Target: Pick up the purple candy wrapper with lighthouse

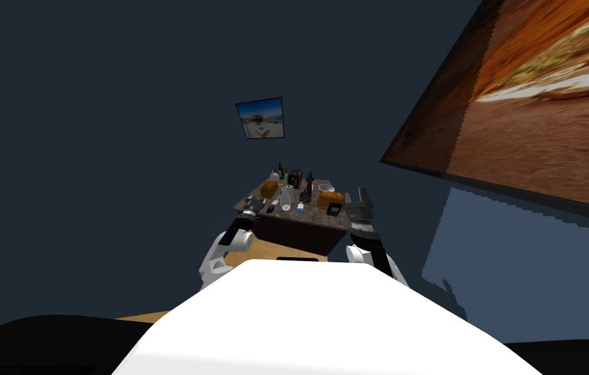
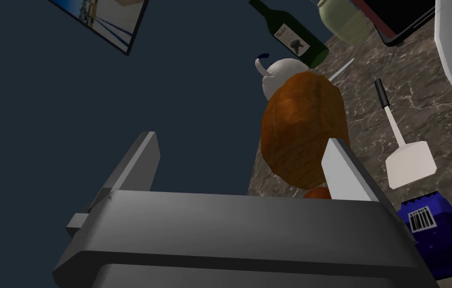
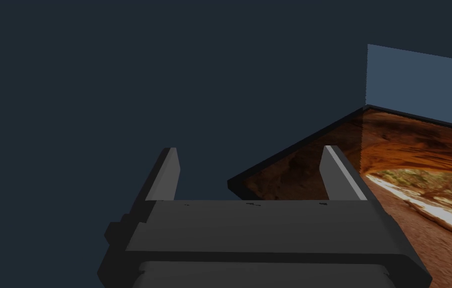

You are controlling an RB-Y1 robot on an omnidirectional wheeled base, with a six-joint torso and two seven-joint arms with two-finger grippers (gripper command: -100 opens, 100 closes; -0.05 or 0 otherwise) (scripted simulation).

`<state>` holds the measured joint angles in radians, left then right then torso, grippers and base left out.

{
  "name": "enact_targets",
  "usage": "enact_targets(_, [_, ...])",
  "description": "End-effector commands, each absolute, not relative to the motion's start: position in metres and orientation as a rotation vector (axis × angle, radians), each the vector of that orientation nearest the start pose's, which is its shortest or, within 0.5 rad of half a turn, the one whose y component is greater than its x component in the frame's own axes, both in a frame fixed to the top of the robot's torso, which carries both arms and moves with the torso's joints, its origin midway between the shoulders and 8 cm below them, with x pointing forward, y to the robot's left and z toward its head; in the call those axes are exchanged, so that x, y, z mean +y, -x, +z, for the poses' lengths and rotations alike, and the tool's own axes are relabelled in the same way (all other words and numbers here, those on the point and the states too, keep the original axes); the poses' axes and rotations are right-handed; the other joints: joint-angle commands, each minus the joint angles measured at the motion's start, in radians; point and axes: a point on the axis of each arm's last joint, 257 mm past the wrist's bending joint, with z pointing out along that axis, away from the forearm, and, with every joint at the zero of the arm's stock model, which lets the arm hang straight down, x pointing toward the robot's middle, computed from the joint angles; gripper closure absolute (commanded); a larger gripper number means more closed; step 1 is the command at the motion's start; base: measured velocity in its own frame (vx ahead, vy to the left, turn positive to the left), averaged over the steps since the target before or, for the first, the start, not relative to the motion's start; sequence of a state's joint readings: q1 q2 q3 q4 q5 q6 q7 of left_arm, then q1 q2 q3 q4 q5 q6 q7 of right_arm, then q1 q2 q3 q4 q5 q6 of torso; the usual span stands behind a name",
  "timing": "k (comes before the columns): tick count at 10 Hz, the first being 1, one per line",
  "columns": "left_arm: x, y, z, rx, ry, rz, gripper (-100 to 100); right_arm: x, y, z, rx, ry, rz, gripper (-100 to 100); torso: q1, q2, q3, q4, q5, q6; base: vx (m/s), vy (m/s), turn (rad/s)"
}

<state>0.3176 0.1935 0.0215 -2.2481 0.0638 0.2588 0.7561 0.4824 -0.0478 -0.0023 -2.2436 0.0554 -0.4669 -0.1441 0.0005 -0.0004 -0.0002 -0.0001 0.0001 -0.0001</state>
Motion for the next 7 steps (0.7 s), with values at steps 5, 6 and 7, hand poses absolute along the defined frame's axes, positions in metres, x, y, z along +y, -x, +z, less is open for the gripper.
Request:
enact_targets(5, [0.285, -0.459, -0.12, 0.746, 1.734, -1.686, -100, -0.27, -0.359, 0.007, 0.684, -0.693, 1.39, 0, 0.0, 0.0, 0.0, 0.0, 0.0, 0.0, 0.004, 0.006, -0.04])
enact_targets(6, [0.286, -0.459, -0.127, 0.751, 1.764, -1.665, -100, -0.27, -0.359, 0.007, 0.684, -0.693, 1.39, 0, 0.0, 0.0, 0.0, 0.0, 0.0, 0.0, 0.009, 0.01, -0.025])
enact_targets(7, [0.287, -0.459, -0.13, 0.754, 1.776, -1.655, -100, -0.27, -0.359, 0.007, 0.684, -0.693, 1.39, 0, 0.0, 0.0, 0.0, 0.0, 0.0, 0.0, 0.003, 0.004, 0.011])
